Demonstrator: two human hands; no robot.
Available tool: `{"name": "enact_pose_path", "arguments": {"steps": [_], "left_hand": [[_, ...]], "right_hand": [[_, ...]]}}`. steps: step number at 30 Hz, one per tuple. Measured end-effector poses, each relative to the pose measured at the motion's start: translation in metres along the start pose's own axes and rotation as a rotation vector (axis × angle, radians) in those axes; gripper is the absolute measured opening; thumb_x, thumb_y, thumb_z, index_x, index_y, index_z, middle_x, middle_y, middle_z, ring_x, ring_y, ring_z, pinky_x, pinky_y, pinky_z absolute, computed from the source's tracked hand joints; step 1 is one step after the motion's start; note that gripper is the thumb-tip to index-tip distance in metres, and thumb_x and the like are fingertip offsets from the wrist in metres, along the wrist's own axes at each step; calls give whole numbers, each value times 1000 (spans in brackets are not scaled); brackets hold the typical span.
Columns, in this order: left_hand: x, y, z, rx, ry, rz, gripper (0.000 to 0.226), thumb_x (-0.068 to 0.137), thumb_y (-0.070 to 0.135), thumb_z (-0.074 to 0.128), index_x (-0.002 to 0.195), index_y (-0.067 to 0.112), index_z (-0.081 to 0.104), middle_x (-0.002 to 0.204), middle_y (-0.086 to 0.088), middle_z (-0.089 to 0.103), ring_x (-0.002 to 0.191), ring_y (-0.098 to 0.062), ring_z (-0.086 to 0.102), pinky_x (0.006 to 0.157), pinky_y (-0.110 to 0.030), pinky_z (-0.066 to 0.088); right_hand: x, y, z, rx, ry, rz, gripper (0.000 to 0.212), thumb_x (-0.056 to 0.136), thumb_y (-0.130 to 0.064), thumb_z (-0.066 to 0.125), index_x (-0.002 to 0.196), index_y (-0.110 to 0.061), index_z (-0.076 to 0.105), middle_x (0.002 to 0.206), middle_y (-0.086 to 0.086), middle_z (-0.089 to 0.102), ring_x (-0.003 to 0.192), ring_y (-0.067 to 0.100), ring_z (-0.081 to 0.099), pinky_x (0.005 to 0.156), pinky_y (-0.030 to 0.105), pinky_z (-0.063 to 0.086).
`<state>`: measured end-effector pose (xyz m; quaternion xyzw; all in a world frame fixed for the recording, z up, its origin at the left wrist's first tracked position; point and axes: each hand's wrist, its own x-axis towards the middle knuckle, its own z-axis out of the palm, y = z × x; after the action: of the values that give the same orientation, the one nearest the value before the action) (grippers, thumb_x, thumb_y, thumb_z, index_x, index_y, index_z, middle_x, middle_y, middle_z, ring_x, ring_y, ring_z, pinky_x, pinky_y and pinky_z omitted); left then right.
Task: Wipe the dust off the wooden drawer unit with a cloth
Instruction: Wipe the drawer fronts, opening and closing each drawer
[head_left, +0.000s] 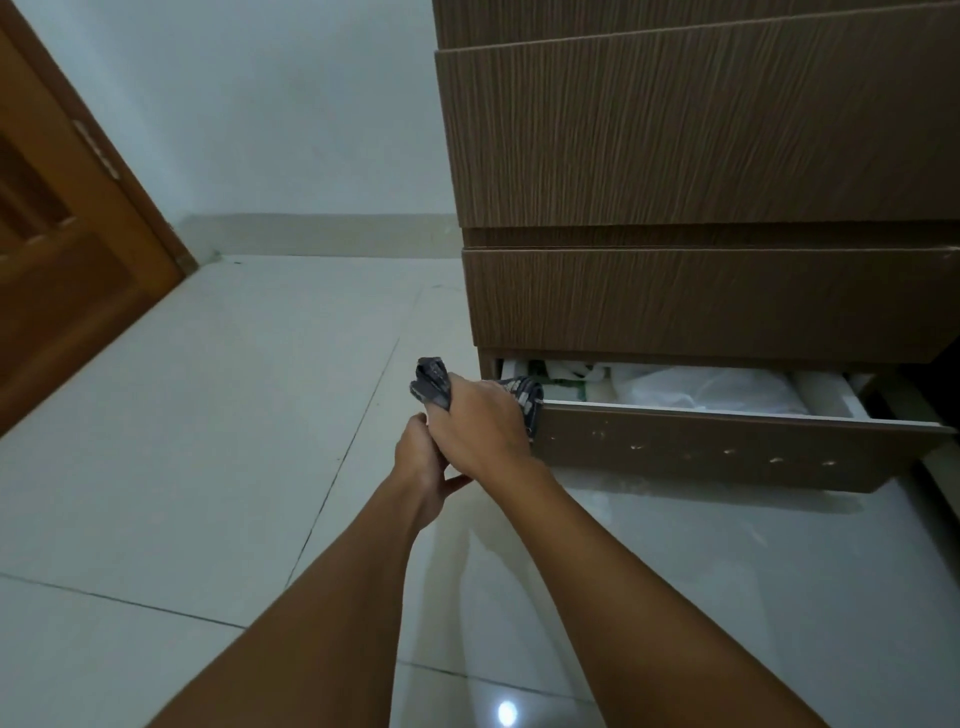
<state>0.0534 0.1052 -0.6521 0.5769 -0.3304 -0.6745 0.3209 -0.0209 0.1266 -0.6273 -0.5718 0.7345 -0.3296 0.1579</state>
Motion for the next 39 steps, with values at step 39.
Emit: {"name": "enact_pose_path", "arguments": {"steps": [39], "left_hand": [[1, 3, 46, 53, 154, 106, 22, 97, 37, 55, 109, 18, 61, 107, -5, 65, 106, -23, 60, 96, -42, 53]], "right_hand": [[-63, 63, -106, 1667, 231, 583, 26, 88, -24, 57, 111, -13, 63, 94, 5, 75, 89, 24, 70, 77, 40, 55]]}}
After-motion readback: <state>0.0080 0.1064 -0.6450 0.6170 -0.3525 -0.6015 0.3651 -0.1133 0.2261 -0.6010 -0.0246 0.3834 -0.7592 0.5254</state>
